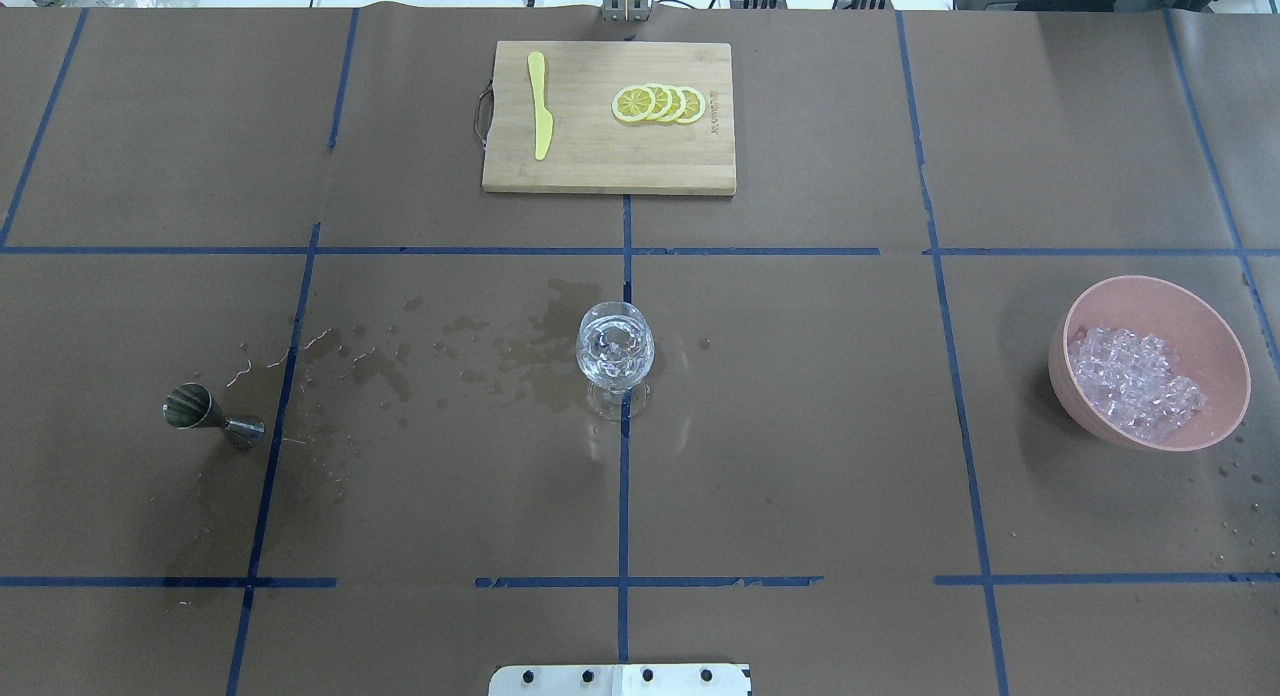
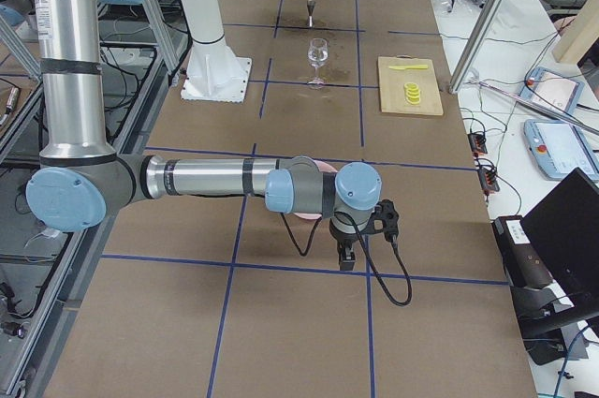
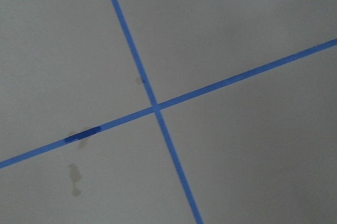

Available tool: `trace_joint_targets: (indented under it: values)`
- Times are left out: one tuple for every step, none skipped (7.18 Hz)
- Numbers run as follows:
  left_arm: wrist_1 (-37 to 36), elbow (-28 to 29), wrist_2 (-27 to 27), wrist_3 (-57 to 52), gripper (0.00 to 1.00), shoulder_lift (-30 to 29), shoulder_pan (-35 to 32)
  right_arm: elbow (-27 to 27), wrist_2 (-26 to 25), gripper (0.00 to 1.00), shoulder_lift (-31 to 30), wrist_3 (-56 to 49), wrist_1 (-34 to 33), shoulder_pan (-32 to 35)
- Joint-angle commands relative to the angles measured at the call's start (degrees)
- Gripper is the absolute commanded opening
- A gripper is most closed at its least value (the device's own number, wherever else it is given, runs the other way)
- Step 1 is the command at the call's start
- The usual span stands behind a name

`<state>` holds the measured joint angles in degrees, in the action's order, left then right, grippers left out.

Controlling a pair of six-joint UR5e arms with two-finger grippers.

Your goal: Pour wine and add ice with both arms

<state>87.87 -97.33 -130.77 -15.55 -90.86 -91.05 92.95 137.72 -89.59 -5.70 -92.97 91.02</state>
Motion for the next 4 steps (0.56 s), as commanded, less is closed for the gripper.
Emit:
trace_joint_targets:
  values:
    - [-0.33,0.47,0.08,-0.53,1.00,1.64,-0.35,0.39,-0.17,1.00,-0.06,-0.10,2.51,0.04]
    - [-0.07,0.65,0.08,-0.80,1.00,1.91,-0.18,0.22,-0.26,1.00,-0.15,0.25,2.53,0.04]
    - [3.33,0.30,0.08,-0.97,1.00,1.82,-0.18,0.30,-0.44,1.00,-0.24,0.16,2.53,0.04]
    - [4.40,0.73,0.43,-1.15,1.00,1.48,0.17,0.30,-0.44,1.00,-0.67,-0.01,2.53,0.04]
